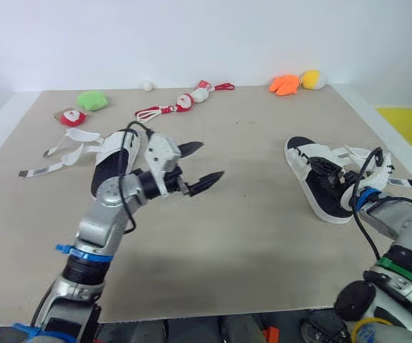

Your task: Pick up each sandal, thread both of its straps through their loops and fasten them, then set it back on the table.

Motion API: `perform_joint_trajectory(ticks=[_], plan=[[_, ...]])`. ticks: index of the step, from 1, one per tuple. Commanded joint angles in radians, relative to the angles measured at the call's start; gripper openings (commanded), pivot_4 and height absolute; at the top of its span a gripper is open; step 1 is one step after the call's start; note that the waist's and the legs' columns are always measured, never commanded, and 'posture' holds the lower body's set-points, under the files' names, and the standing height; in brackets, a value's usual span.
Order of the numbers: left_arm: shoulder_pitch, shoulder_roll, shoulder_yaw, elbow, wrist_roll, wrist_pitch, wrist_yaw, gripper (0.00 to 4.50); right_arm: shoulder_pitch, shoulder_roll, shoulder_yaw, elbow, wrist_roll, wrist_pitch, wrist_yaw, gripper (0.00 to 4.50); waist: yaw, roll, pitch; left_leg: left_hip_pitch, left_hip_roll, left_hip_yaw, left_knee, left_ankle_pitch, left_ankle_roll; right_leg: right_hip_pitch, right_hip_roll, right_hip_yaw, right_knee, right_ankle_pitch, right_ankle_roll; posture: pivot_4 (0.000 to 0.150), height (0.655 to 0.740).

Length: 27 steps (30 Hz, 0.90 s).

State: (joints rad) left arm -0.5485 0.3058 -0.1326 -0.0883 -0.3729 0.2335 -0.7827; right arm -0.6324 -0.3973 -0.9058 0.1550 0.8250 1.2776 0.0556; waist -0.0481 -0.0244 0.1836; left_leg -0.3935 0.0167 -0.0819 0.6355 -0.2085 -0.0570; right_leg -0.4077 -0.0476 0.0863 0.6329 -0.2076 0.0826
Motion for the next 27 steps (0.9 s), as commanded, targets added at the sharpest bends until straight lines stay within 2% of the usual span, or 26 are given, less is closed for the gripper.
perform_joint_trajectory(ticks=[1, 7, 18, 21, 24, 26, 27], plan=[[-0.061, -0.018, 0.01, 0.059, 0.02, -0.074, -0.022, 4.49, -0.036, 0.015, -0.102, -0.059, 0.076, 0.013, -0.118, 4.5, 0.001, 0.001, 0.0, 0.0, 0.0, 0.0, 0.0, -0.001, 0.001, 0.0, 0.0, 0.0, 0.0, 0.0, 0.0, 0.15, 0.74], [-0.096, -0.057, -0.001, 0.128, 0.049, -0.125, -0.021, 4.49, -0.098, 0.081, -0.178, -0.004, 0.153, -0.09, -0.231, 4.5, -0.003, 0.004, 0.0, 0.0, 0.0, 0.001, 0.0, -0.001, 0.004, 0.0, 0.0, 0.001, 0.0, 0.0, 0.0, 0.15, 0.74], [-0.047, -0.061, -0.024, 0.07, 0.015, -0.011, -0.032, 4.49, -0.117, 0.073, -0.094, 0.15, 0.164, -0.264, -0.249, 4.5, -0.003, 0.006, 0.0, 0.0, 0.0, 0.001, 0.0, -0.001, 0.006, 0.0, 0.001, 0.002, -0.001, -0.001, 0.0, 0.15, 0.74], [-0.029, -0.051, -0.031, 0.04, 0.0, 0.038, -0.048, 4.5, -0.112, 0.07, -0.073, 0.176, 0.162, -0.315, -0.236, 3.76, -0.003, 0.006, 0.0, 0.0, 0.0, 0.001, 0.0, -0.001, 0.006, 0.0, 0.002, 0.002, -0.001, -0.001, 0.0, 0.15, 0.74], [-0.019, -0.048, -0.032, 0.021, -0.006, 0.065, -0.056, 4.5, -0.112, 0.06, -0.052, 0.204, 0.165, -0.356, -0.215, 2.32, -0.004, 0.006, 0.0, 0.0, 0.001, 0.001, 0.0, -0.001, 0.006, 0.0, 0.004, 0.006, -0.001, -0.001, 0.0, 0.15, 0.74], [-0.018, -0.048, -0.03, 0.016, -0.004, 0.074, -0.058, 4.5, -0.111, 0.056, -0.035, 0.218, 0.161, -0.376, -0.204, 1.18, -0.004, 0.007, 0.001, 0.0, 0.001, 0.001, -0.001, -0.001, 0.006, 0.0, 0.007, 0.01, -0.001, -0.001, -0.001, 0.15, 0.74], [-0.017, -0.048, -0.029, 0.015, -0.003, 0.077, -0.059, 4.5, -0.11, 0.054, -0.028, 0.226, 0.161, -0.385, -0.2, 0.9, -0.004, 0.006, 0.0, 0.0, 0.001, 0.001, -0.001, -0.001, 0.006, 0.0, 0.007, 0.011, -0.001, -0.001, -0.001, 0.15, 0.74]])
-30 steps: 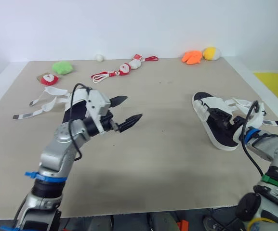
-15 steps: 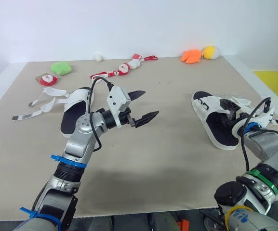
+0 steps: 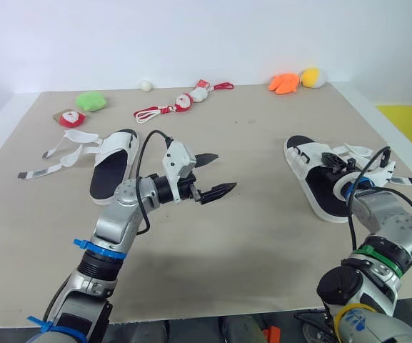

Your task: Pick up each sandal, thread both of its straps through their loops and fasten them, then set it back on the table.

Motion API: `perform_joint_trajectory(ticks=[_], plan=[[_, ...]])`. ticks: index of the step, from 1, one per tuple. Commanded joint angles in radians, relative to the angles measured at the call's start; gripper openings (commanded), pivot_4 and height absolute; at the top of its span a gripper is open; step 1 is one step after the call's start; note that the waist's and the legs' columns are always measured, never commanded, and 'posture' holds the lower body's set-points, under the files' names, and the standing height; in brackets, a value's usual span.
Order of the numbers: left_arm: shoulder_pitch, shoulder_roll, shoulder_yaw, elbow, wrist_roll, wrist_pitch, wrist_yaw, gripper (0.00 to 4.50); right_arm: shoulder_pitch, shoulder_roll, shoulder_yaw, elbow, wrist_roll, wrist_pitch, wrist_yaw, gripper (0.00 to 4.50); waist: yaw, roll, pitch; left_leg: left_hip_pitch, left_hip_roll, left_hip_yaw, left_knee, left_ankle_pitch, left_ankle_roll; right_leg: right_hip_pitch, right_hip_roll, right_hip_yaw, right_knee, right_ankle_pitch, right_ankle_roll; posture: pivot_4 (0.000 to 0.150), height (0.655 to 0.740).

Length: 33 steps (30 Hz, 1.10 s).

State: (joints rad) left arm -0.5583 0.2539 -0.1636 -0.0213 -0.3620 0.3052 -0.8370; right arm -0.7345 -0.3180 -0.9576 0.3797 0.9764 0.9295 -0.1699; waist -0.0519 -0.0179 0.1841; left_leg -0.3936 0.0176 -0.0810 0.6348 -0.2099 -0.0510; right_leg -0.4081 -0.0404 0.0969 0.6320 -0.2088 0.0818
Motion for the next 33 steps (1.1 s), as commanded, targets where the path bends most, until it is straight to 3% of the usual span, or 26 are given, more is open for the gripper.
perform_joint_trajectory(ticks=[1, 2, 6, 15, 19, 23, 27, 33], plan=[[-0.008, 0.003, 0.003, -0.053, -0.013, 0.007, -0.005, 4.5, -0.007, -0.029, 0.032, 0.007, 0.007, -0.047, 0.033, 0.31, 0.0, 0.0, 0.0, 0.0, 0.0, 0.0, 0.0, 0.0, 0.0, 0.0, 0.001, 0.001, 0.0, 0.0, 0.0, 0.15, 0.74], [-0.008, 0.004, 0.003, -0.054, -0.013, 0.009, -0.006, 4.5, -0.005, -0.032, 0.039, 0.012, 0.007, -0.054, 0.04, 0.05, 0.0, 0.0, 0.0, 0.0, 0.0, 0.0, 0.0, 0.0, 0.0, 0.0, 0.001, 0.002, 0.0, 0.0, 0.0, 0.15, 0.74], [-0.006, 0.01, 0.01, -0.054, -0.014, 0.012, -0.009, 4.5, -0.008, -0.073, 0.086, 0.033, 0.011, -0.037, 0.097, 0.05, -0.003, 0.0, 0.0, 0.0, -0.001, 0.002, 0.0, 0.0, 0.001, 0.001, 0.004, 0.009, -0.001, -0.002, -0.003, 0.15, 0.74], [0.001, 0.112, 0.087, -0.044, -0.044, 0.035, -0.046, 4.5, -0.059, -0.21, 0.242, 0.061, 0.053, 0.243, 0.278, 0.05, -0.023, 0.001, 0.001, -0.001, 0.0, 0.003, -0.002, -0.001, 0.004, -0.002, 0.007, 0.014, -0.001, -0.003, -0.002, 0.15, 0.74], [0.024, 0.187, 0.152, -0.054, -0.077, 0.071, -0.063, 4.5, -0.109, -0.195, 0.287, 0.058, 0.106, 0.481, 0.262, 0.05, -0.038, 0.002, 0.002, -0.001, 0.001, 0.003, -0.002, -0.004, 0.008, -0.002, 0.007, 0.014, -0.001, -0.004, -0.002, 0.15, 0.74], [0.049, 0.233, 0.183, -0.068, -0.089, 0.085, -0.066, 4.5, -0.149, -0.134, 0.243, 0.034, 0.154, 0.595, 0.2, 0.05, -0.036, 0.003, 0.002, -0.002, 0.005, 0.003, -0.002, -0.006, 0.013, -0.004, 0.012, 0.013, 0.0, -0.005, -0.002, 0.15, 0.74], [0.089, 0.277, 0.225, -0.1, -0.104, 0.106, -0.061, 4.5, -0.198, -0.046, 0.212, 0.004, 0.297, 0.684, 0.078, 0.05, -0.037, 0.003, 0.002, -0.01, 0.005, 0.003, -0.002, -0.007, 0.014, -0.012, 0.013, 0.013, 0.001, -0.004, -0.003, 0.15, 0.74], [0.135, 0.312, 0.252, -0.143, -0.122, 0.132, -0.061, 4.5, -0.136, -0.009, 0.337, -0.029, 0.675, 0.67, -0.131, 0.05, -0.036, 0.003, 0.002, -0.014, 0.006, 0.002, -0.001, -0.008, 0.015, -0.015, 0.013, 0.013, 0.003, -0.003, -0.005, 0.15, 0.74]])
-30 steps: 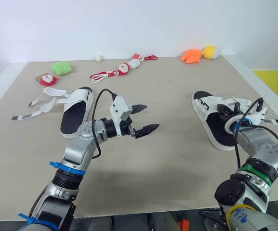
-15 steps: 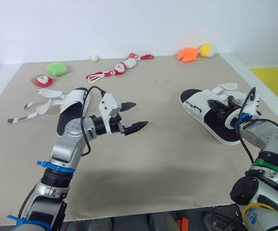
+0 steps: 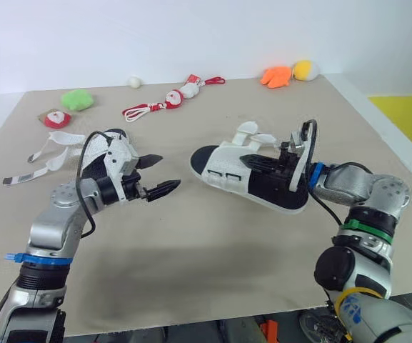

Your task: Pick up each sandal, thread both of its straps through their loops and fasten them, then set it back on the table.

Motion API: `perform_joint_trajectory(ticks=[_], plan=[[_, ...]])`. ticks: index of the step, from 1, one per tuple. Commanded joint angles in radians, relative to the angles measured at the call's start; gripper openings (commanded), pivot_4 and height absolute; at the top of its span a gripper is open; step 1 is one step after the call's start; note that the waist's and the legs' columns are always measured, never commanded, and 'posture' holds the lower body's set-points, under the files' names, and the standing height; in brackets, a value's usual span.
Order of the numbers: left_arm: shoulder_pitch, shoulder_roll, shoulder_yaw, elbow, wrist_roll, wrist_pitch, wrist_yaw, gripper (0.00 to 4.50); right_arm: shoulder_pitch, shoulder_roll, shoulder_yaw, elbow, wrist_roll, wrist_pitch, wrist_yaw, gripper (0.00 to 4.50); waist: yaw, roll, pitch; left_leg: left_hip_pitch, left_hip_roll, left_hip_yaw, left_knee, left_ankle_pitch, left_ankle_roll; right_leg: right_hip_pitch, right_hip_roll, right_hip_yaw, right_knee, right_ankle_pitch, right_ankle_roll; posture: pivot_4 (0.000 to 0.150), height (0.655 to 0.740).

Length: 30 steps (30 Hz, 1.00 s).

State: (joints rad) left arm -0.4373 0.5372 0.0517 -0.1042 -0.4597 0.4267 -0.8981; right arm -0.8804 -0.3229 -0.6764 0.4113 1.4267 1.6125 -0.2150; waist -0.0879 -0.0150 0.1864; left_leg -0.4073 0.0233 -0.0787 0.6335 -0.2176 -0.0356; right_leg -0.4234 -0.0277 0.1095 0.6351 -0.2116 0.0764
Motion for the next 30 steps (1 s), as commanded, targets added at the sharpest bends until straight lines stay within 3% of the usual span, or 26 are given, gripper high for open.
perform_joint_trajectory(ticks=[1, 3, 5, 12, 25, 30], plan=[[0.022, 0.037, 0.041, -0.067, -0.029, 0.016, -0.003, 4.5, 0.035, -0.019, 0.114, -0.076, 0.317, -0.042, -0.128, 0.05, -0.001, 0.0, 0.0, 0.0, 0.0, 0.0, 0.0, 0.0, 0.001, 0.0, 0.0, 0.0, 0.0, 0.0, 0.0, 0.15, 0.74], [0.038, 0.057, 0.049, -0.081, -0.04, 0.029, -0.013, 4.5, 0.092, -0.048, 0.234, -0.123, 0.497, -0.122, -0.196, 0.05, -0.002, 0.0, 0.0, 0.0, 0.001, 0.0, 0.0, -0.001, 0.002, 0.0, 0.001, 0.0, 0.0, -0.001, 0.0, 0.15, 0.74], [0.048, 0.072, 0.056, -0.089, -0.052, 0.037, -0.018, 4.5, 0.13, -0.062, 0.297, -0.163, 0.545, -0.159, -0.199, 0.05, -0.002, 0.0, 0.0, 0.0, 0.001, 0.0, 0.0, -0.002, 0.003, 0.0, 0.001, -0.001, 0.0, -0.002, -0.001, 0.15, 0.74], [0.063, 0.119, 0.107, -0.136, -0.141, 0.122, -0.029, 4.5, 0.228, -0.084, 0.422, -0.242, 0.545, -0.189, -0.111, 0.05, -0.002, 0.0, 0.0, 0.0, 0.005, 0.0, 0.0, -0.002, 0.003, -0.001, 0.005, -0.001, 0.0, -0.003, 0.001, 0.15, 0.74], [0.152, 0.249, 0.109, -0.238, -0.222, 0.231, -0.112, 4.5, 0.223, -0.279, 0.667, -0.163, 0.545, -0.102, 0.157, 0.05, 0.0, 0.0, 0.001, 0.0, 0.006, 0.0, 0.001, -0.002, 0.003, -0.001, 0.006, -0.001, 0.0, -0.003, 0.0, 0.15, 0.74], [0.157, 0.258, 0.102, -0.235, -0.22, 0.229, -0.117, 4.5, 0.205, -0.307, 0.728, -0.144, 0.545, -0.129, 0.142, 0.05, 0.001, -0.001, 0.001, 0.001, 0.006, 0.0, 0.001, -0.002, 0.003, -0.001, 0.006, -0.001, 0.0, -0.003, -0.001, 0.15, 0.74]])
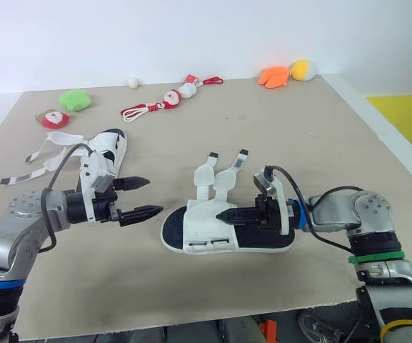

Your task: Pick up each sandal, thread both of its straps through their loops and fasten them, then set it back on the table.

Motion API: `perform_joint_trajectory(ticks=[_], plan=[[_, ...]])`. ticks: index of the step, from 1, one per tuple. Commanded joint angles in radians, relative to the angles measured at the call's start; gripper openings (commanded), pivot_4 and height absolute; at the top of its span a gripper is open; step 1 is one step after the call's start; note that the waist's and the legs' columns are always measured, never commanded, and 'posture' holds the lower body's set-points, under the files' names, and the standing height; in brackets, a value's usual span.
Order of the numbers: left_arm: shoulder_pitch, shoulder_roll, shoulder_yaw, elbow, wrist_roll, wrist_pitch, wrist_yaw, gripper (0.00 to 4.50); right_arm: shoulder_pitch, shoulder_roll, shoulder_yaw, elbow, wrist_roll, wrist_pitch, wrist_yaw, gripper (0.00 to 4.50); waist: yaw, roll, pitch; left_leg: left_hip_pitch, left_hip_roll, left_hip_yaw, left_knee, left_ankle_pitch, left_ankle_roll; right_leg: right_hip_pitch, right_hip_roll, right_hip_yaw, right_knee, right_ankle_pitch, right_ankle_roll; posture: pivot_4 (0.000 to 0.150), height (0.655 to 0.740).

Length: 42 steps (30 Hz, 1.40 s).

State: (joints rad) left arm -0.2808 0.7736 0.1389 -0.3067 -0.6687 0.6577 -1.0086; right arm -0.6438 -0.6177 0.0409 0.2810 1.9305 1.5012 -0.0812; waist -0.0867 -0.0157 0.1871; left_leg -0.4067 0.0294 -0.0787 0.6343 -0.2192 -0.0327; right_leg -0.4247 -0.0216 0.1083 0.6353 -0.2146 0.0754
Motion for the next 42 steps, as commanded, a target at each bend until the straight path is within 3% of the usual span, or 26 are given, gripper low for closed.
perform_joint_trajectory(ticks=[1, 8, 16, 18, 19, 23, 26, 29, 36, 37, 42], plan=[[0.003, 0.022, 0.012, -0.033, -0.008, -0.002, -0.008, 4.5, -0.032, -0.013, 0.018, -0.023, 0.042, -0.029, -0.006, 0.05, 0.0, 0.0, 0.0, 0.0, 0.0, 0.0, 0.0, 0.0, 0.0, 0.0, 0.0, 0.0, 0.0, 0.0, 0.0, 0.15, 0.74], [0.02, 0.024, 0.003, -0.043, 0.003, -0.008, -0.009, 4.5, -0.003, -0.04, 0.052, -0.141, 0.042, -0.1, -0.064, 0.05, 0.001, 0.0, 0.0, 0.0, 0.001, 0.0, 0.0, 0.0, 0.0, 0.0, 0.0, 0.0, 0.0, 0.0, 0.0, 0.15, 0.74], [0.005, 0.018, -0.013, -0.033, 0.009, -0.009, -0.011, 4.5, -0.032, -0.106, 0.038, -0.112, 0.042, -0.068, 0.021, 3.13, 0.003, 0.0, 0.0, 0.0, 0.0, 0.0, 0.001, 0.0, 0.0, 0.0, 0.0, 0.0, 0.0, 0.0, 0.0, 0.15, 0.74], [-0.015, 0.01, -0.033, -0.024, 0.015, -0.011, -0.014, 4.5, -0.047, -0.171, 0.039, -0.099, 0.042, -0.03, 0.079, 4.22, 0.006, 0.0, 0.0, 0.0, 0.0, 0.0, 0.001, 0.0, 0.0, 0.0, 0.0, 0.0, 0.0, 0.0, 0.0, 0.15, 0.74], [-0.021, 0.009, -0.038, -0.022, 0.016, -0.011, -0.015, 4.5, -0.052, -0.193, 0.042, -0.098, 0.042, -0.02, 0.1, 4.41, 0.009, 0.0, 0.0, 0.0, 0.0, 0.0, 0.001, 0.0, 0.0, 0.0, 0.0, 0.0, 0.0, 0.0, 0.0, 0.15, 0.74], [-0.031, 0.01, -0.052, -0.017, 0.009, -0.011, -0.036, 4.5, -0.055, -0.294, 0.042, -0.131, 0.042, 0.025, 0.23, 4.41, 0.01, -0.001, 0.0, 0.0, 0.0, 0.0, 0.001, 0.0, 0.0, 0.0, 0.0, 0.0, 0.0, 0.0, 0.0, 0.15, 0.74], [-0.033, 0.001, -0.103, -0.022, 0.028, -0.028, -0.064, 4.5, -0.012, -0.353, -0.087, -0.256, -0.091, 0.059, 0.455, 4.41, 0.012, -0.001, 0.0, 0.0, 0.0, 0.0, 0.001, 0.0, 0.0, 0.0, 0.0, 0.0, 0.0, 0.0, 0.0, 0.15, 0.74], [-0.034, -0.023, -0.144, 0.016, 0.065, -0.08, -0.087, 3.72, 0.006, -0.34, -0.149, -0.29, -0.238, -0.028, 0.599, 4.5, 0.013, -0.001, 0.0, 0.0, 0.0, 0.001, 0.001, 0.0, 0.0, 0.0, 0.0, 0.0, 0.0, 0.0, 0.0, 0.15, 0.74], [-0.069, -0.068, -0.185, 0.065, 0.111, -0.137, -0.099, 0.21, -0.022, -0.288, -0.172, -0.244, -0.505, -0.201, 0.78, 4.5, 0.013, -0.002, 0.0, 0.0, 0.0, 0.001, 0.004, 0.0, 0.001, 0.0, 0.0, 0.0, 0.0, 0.003, 0.001, 0.15, 0.74], [-0.072, -0.071, -0.191, 0.071, 0.122, -0.146, -0.101, 0.04, -0.02, -0.283, -0.17, -0.251, -0.539, -0.221, 0.795, 4.5, 0.013, -0.001, 0.0, 0.0, 0.0, 0.001, 0.004, 0.0, 0.001, 0.0, 0.0, 0.0, 0.0, 0.003, 0.002, 0.15, 0.74], [-0.078, -0.086, -0.199, 0.071, 0.127, -0.143, -0.103, 0.04, -0.021, -0.233, -0.214, -0.254, -0.577, -0.254, 0.792, 4.5, 0.013, -0.001, 0.0, 0.0, 0.0, 0.002, 0.004, 0.0, 0.001, 0.0, 0.0, 0.001, 0.0, 0.002, 0.002, 0.15, 0.74]])
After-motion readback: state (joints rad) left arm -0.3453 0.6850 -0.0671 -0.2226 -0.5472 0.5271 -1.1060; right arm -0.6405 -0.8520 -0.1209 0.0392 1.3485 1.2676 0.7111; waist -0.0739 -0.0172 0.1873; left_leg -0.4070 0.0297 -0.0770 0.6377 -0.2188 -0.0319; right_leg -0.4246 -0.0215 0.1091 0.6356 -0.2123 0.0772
